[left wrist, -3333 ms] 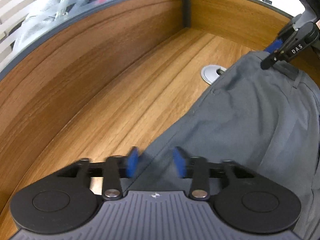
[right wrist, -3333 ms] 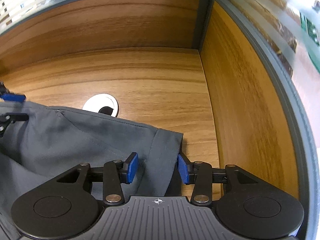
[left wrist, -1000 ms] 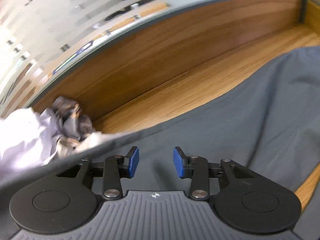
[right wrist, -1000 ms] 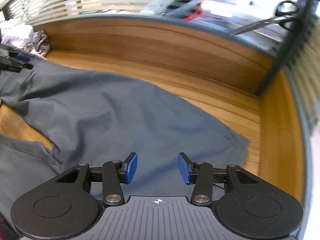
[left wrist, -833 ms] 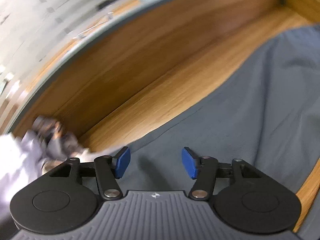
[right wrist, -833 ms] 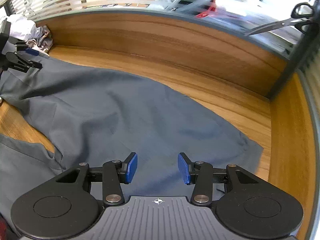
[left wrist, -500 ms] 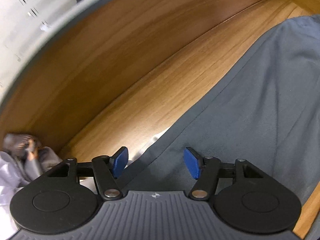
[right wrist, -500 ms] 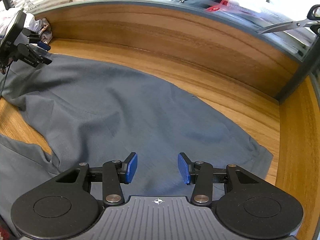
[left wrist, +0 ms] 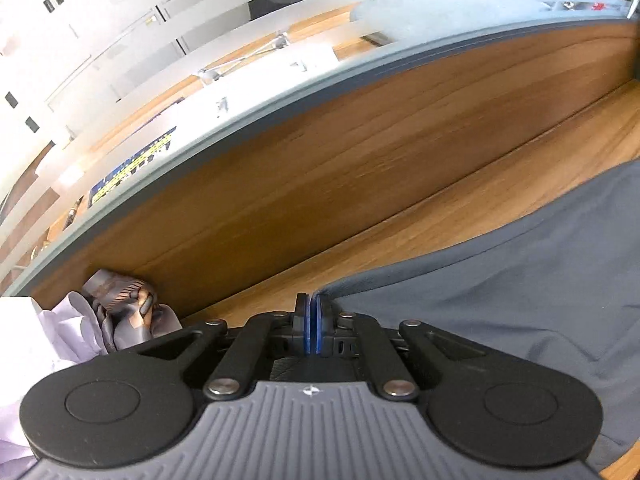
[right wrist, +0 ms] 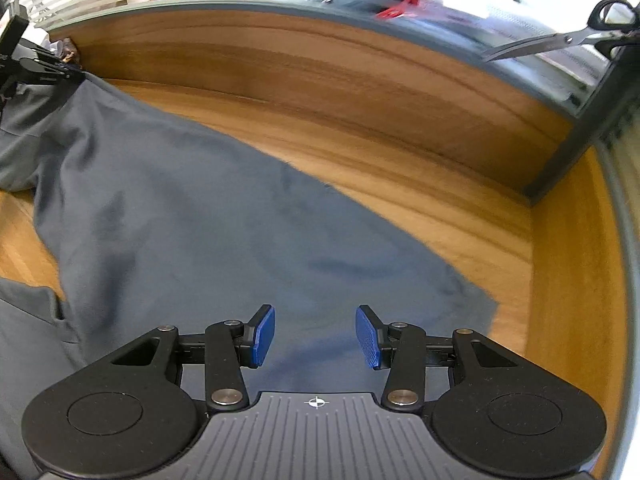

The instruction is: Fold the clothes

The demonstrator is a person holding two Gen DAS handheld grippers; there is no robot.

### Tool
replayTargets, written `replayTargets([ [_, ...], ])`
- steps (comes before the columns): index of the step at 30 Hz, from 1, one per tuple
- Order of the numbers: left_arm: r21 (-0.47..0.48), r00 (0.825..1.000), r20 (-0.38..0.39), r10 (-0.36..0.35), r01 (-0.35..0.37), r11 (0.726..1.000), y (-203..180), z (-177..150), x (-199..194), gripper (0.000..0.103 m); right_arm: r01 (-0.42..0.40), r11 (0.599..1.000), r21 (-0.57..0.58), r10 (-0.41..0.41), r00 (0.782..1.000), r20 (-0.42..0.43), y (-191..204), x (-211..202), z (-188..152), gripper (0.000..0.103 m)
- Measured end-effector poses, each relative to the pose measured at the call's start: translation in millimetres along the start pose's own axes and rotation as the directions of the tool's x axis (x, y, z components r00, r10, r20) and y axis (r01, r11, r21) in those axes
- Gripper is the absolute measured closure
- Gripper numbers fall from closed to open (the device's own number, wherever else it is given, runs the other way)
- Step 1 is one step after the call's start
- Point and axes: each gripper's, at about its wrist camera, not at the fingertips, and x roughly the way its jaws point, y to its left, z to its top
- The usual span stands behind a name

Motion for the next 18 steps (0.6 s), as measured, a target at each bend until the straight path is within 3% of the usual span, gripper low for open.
replayTargets([
  [8, -0.111, 1.000, -0.005, 0.013, -0.013, 0.994, -1, 3, -10, 0.100, 0.056, 0.996, -0.069, -0.057, 0.998, -0.014, -52, 14, 29, 0.055],
  [14, -0.230, 1.000, -0.005, -0.008, 0.007, 0.973, 3, 2, -12, 0.100, 0.008, 0.993, -0.115, -0.026, 0.989, -0.149, -88, 64, 51, 0.061],
  [18, -0.246, 1.000, -0.006, -0.010, 0.009, 0.969, 0, 3, -14, 0.100, -0.057, 0.987, -0.148, 0.019, 0.969, -0.248, -97, 92, 55, 0.061],
])
